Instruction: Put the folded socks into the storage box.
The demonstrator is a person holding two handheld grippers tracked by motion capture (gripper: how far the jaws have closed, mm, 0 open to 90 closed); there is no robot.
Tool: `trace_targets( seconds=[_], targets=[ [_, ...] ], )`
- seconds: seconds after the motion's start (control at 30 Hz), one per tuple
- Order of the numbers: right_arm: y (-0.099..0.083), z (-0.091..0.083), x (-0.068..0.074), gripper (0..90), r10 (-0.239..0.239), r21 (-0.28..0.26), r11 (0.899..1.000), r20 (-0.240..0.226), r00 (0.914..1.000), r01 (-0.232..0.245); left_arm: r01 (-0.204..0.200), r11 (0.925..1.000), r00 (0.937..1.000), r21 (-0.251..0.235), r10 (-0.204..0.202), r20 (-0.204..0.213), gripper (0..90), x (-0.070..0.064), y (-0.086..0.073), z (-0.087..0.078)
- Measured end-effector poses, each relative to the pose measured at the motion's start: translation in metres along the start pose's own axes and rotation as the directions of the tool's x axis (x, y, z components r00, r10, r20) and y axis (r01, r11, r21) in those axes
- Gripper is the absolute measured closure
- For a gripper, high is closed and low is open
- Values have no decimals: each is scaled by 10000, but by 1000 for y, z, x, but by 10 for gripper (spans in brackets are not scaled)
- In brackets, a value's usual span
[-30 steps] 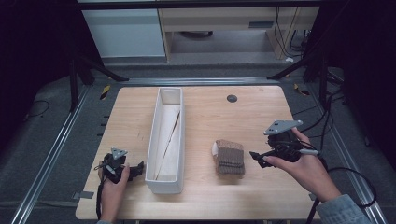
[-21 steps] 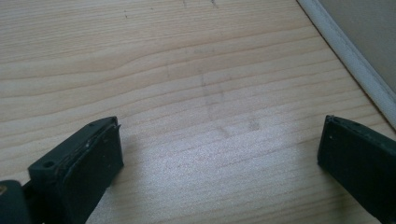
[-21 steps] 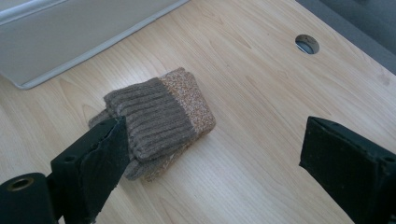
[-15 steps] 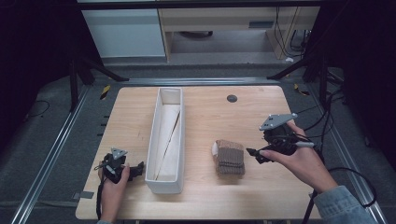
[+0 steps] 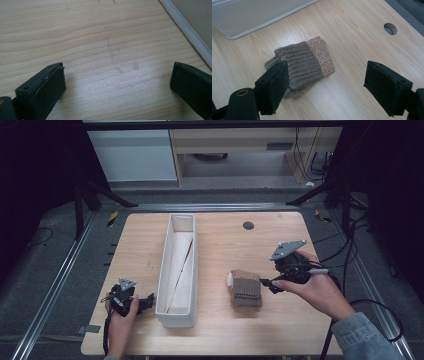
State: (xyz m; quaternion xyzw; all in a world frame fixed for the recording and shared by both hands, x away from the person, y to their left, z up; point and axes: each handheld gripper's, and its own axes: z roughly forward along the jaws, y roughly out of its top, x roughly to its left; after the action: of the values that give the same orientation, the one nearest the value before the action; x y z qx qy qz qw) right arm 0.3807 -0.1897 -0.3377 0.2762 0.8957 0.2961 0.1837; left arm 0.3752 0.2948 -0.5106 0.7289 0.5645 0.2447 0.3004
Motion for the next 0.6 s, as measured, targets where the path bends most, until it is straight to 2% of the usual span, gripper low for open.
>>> trace_targets(
  seconds=[0.6],
  targets=[
    [6, 14, 9, 157, -690, 512, 9961, -513, 9963, 716, 1, 10000, 10000, -2, -1, -2, 0, 0, 0, 0]
  ],
)
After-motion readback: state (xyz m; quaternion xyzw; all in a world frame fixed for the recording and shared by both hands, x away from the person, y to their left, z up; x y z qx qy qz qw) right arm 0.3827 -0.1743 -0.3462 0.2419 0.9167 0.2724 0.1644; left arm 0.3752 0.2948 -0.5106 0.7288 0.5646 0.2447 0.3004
